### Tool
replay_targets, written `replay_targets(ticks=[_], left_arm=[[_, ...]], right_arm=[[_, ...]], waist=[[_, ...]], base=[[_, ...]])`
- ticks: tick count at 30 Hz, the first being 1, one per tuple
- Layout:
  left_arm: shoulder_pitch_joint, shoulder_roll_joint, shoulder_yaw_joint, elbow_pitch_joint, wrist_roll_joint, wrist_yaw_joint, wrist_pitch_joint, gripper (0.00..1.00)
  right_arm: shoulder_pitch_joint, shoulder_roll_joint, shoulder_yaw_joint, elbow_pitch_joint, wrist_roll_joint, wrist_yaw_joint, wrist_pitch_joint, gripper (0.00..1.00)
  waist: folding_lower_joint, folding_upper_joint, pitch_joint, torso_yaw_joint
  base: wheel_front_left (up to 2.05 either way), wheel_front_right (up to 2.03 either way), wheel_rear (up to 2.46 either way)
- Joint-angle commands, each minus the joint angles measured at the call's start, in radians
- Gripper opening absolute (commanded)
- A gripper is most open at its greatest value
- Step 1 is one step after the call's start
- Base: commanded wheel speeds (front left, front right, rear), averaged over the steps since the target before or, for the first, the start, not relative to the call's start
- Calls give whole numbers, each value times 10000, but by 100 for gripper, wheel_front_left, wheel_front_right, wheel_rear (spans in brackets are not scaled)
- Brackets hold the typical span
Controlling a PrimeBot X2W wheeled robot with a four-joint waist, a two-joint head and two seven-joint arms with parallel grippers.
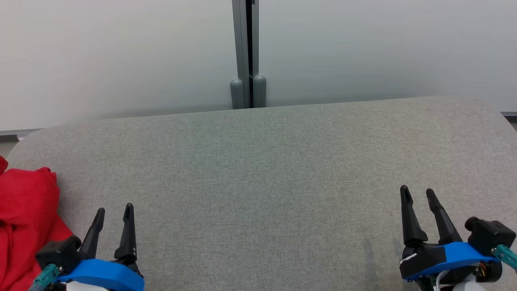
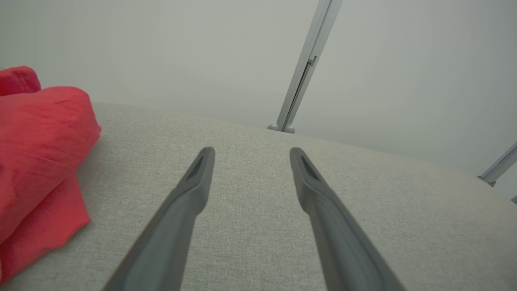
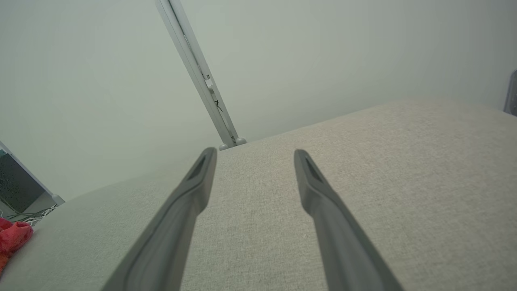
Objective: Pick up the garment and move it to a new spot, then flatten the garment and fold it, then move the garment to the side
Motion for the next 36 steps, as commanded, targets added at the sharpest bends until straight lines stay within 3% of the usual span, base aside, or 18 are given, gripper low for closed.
replay_targets(ticks=[1, 28, 36], left_arm=[[-34, 114, -45, -49, 267, 9, -93, 100], [275, 78, 225, 417, 2322, 12, -669, 100], [326, 180, 139, 485, 2858, 13, -809, 100]], right_arm=[[-110, -81, -9, -111, -326, 20, -92, 100], [-69, -99, 368, 287, -3087, 16, -663, 100], [-186, -100, 695, 319, -4445, 16, -809, 100]], waist=[[0, 0, 1, -13], [0, 0, -33, -90], [0, 0, -6, -75]], base=[[0, 0, 0], [0, 0, 0], [0, 0, 0]])
